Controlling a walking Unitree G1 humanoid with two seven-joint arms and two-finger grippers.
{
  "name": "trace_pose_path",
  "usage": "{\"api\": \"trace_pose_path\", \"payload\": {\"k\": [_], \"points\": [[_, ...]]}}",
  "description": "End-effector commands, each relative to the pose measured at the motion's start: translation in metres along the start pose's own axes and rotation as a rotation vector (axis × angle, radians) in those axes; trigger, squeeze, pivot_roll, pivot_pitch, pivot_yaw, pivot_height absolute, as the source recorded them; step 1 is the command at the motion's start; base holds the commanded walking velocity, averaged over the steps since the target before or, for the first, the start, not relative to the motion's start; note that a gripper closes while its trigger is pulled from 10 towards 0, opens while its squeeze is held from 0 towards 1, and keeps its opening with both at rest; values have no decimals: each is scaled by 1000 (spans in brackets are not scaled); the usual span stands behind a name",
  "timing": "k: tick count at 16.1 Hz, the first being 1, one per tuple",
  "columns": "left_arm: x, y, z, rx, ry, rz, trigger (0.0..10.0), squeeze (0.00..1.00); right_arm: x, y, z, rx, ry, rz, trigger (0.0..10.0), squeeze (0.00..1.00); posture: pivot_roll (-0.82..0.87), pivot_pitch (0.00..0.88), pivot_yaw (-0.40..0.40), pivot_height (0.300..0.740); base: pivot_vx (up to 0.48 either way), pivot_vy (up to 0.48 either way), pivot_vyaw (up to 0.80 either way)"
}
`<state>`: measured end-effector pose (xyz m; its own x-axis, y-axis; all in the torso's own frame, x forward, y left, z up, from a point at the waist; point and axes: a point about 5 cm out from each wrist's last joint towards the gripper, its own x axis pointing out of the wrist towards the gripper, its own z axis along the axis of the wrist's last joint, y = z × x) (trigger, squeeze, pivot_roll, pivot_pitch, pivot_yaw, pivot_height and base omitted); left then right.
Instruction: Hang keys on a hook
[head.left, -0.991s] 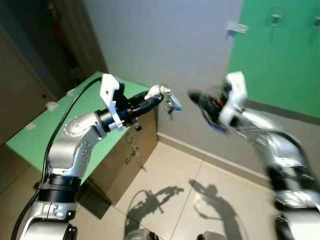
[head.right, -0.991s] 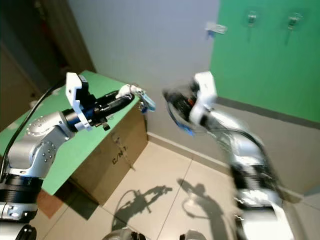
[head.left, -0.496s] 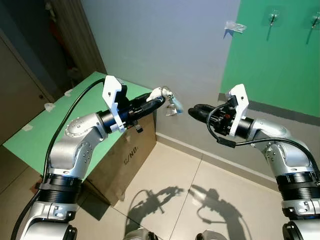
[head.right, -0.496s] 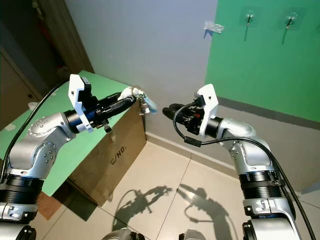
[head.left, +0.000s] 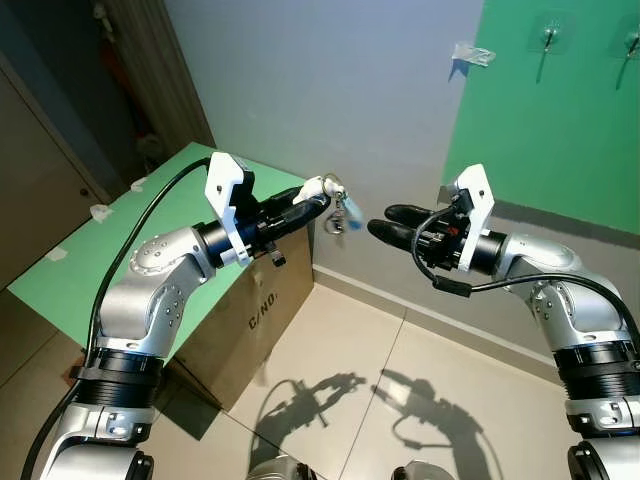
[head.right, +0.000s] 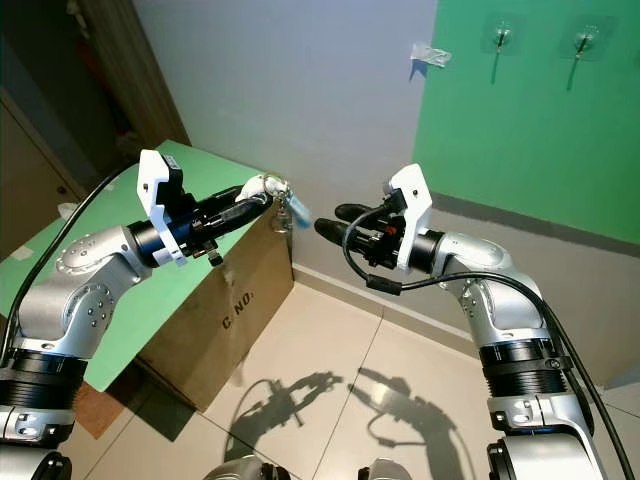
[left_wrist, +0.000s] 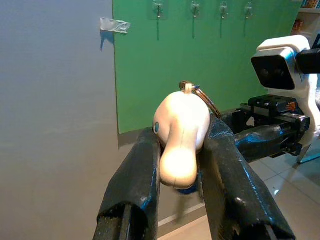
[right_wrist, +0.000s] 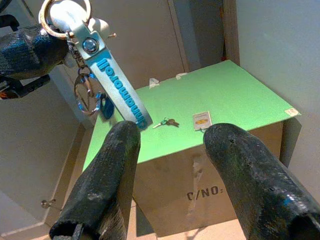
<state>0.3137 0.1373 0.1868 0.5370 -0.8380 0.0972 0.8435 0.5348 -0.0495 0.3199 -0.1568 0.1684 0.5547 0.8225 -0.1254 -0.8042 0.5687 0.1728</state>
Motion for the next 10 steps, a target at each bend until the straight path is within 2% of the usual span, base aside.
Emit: {"api": "trace_pose_path", "payload": {"k": [1,10], "points": [[-2,0,4,31,6,-9,0,0,7,7,7,-31,-1,44,10000,0,-170,30,105,740,0,0,0],[-1,-2,2,30,13,-15,0,0,14,14,6,-33,14,87,10000,0,-167,38,106,740,0,0,0]]}}
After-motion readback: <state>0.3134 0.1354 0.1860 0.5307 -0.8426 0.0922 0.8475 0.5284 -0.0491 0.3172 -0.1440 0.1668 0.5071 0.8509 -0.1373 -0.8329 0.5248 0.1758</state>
